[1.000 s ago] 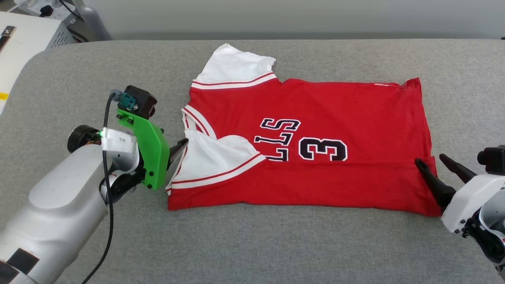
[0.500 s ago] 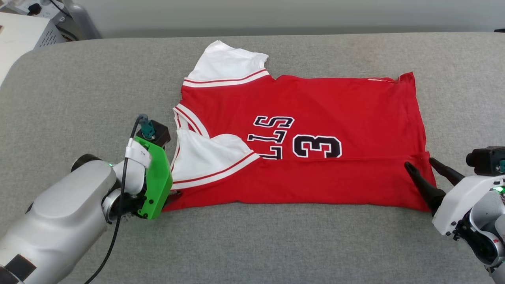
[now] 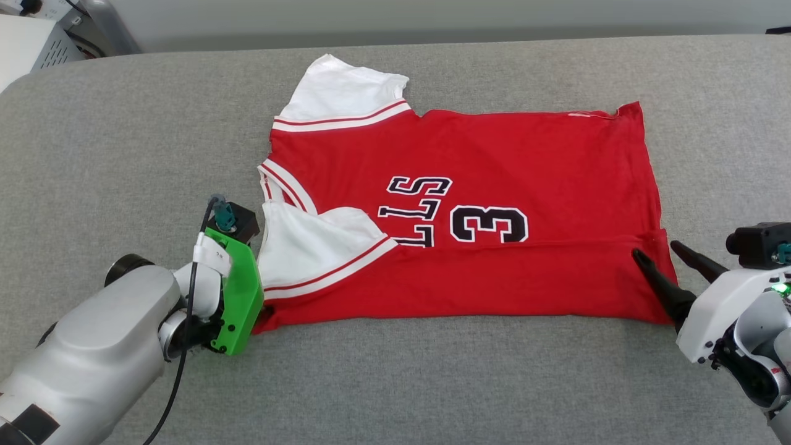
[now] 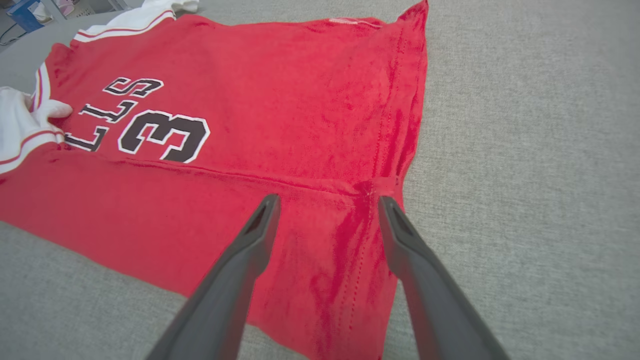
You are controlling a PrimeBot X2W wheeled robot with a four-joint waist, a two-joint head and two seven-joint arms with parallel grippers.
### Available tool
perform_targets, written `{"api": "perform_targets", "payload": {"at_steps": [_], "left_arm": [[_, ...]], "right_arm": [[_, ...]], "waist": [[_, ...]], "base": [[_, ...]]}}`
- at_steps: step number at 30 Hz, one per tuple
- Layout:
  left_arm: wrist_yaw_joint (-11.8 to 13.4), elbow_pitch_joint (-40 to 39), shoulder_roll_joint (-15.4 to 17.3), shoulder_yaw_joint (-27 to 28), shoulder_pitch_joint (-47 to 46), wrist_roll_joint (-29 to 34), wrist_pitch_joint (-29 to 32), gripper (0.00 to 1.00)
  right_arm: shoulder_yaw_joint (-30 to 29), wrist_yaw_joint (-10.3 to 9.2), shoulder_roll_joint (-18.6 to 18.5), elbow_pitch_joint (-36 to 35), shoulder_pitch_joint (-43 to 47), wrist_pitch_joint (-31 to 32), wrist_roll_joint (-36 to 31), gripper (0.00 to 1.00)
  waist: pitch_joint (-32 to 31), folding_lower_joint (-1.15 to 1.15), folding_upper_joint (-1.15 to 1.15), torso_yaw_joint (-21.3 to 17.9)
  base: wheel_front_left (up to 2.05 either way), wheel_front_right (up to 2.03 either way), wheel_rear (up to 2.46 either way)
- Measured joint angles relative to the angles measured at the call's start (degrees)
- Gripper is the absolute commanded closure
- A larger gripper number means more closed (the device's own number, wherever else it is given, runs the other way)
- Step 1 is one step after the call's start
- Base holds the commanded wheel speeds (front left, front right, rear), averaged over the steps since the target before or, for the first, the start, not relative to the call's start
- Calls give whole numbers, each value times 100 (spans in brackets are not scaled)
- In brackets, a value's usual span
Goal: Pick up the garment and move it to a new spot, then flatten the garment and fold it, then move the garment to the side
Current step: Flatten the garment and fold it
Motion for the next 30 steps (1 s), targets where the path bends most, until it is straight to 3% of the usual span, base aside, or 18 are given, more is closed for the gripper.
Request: {"api": "perform_targets", "payload": {"at_steps": [5, 10, 19, 23, 30], "left_arm": [[-2, -76, -10, -52, -2, -100, -301, 100], [-1, -402, 97, -66, -12, -115, -647, 100], [0, -1013, 457, 33, -71, -122, -988, 100], [5, -1093, 481, 22, -71, -83, -1023, 100], [10, -1113, 468, -2, -76, -5, -1095, 100]], "right_arm": [[-100, 0, -98, -66, -120, 36, -172, 0], [-250, 0, -401, -353, -247, 469, -331, 0], [-432, 0, -1136, -1043, -274, 2508, -56, 0], [-469, 0, -1096, -1078, -249, 3163, 85, 0], [-552, 0, -684, -746, -200, 3450, 57, 0]], "waist": [[-88, 0, 0, 55], [-168, 0, 0, 97], [-216, 0, 0, 131], [-176, 0, 0, 153], [-11, 0, 0, 228]], "base": [[0, 0, 0], [0, 0, 0], [0, 0, 0], [0, 0, 0], [0, 0, 0]]}}
